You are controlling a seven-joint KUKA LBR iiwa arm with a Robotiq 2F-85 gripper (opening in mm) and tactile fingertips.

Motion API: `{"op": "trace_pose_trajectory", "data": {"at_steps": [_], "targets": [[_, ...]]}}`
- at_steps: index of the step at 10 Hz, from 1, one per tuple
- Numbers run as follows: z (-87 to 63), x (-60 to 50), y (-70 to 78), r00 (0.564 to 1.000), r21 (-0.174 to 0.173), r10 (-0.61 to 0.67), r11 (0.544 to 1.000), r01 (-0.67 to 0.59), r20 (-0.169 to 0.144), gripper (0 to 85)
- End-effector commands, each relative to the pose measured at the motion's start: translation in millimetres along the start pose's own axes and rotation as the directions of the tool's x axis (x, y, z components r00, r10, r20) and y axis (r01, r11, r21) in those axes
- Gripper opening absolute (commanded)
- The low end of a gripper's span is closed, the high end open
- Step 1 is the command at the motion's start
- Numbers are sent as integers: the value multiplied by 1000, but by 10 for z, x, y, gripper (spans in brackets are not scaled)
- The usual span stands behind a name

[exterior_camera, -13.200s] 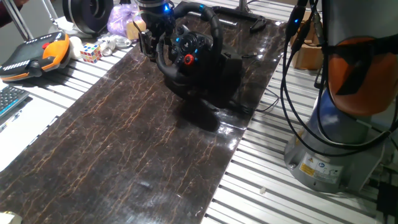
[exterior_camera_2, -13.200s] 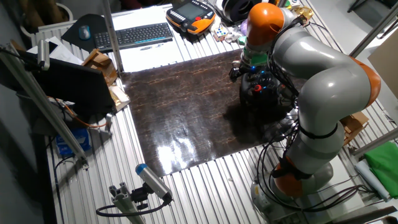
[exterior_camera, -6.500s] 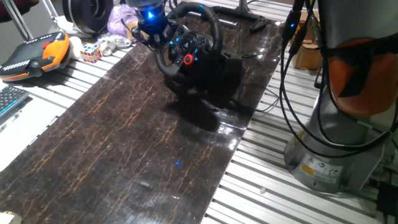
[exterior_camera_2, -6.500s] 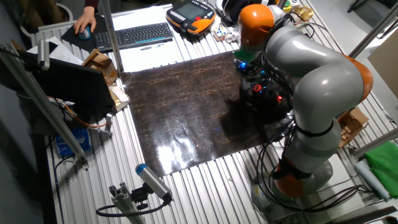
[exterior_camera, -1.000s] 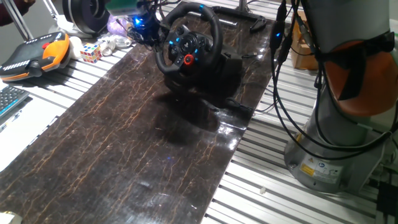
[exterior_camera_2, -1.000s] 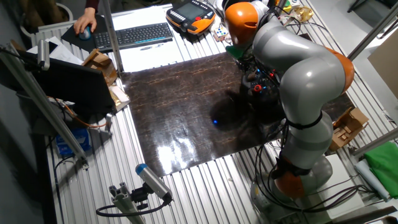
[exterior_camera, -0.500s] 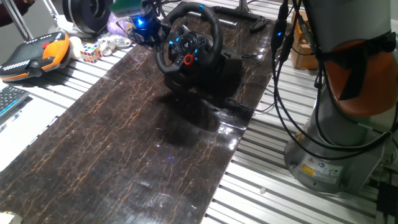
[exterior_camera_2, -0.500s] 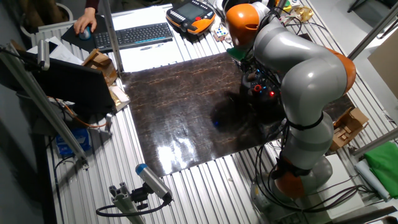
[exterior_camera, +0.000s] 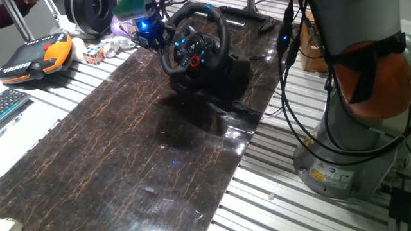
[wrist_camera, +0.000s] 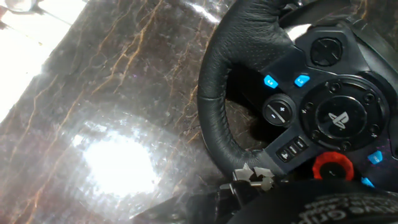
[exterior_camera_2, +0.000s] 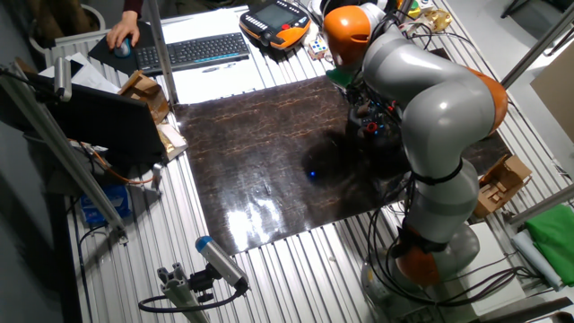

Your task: Rotate the steering wheel 90 degrees clockwise

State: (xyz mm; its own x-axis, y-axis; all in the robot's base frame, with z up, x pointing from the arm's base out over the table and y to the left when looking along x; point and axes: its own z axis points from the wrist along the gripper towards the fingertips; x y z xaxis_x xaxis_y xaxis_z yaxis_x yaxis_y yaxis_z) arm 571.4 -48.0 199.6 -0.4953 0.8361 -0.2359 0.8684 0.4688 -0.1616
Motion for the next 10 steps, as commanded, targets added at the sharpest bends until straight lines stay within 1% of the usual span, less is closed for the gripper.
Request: {"op": "trace_pose_trajectory", "data": {"at_steps": [1,3,6,7,10], "targets": [[5,-1,0,1000,1,0,1000,0,-2,7],[24,-3,17,1000,10,-12,1000,12,-1,7],[100,-15,80,992,21,-120,993,120,28,7],[131,-16,108,989,22,-146,989,146,27,7],[201,-30,146,987,24,-160,987,159,19,7]]}}
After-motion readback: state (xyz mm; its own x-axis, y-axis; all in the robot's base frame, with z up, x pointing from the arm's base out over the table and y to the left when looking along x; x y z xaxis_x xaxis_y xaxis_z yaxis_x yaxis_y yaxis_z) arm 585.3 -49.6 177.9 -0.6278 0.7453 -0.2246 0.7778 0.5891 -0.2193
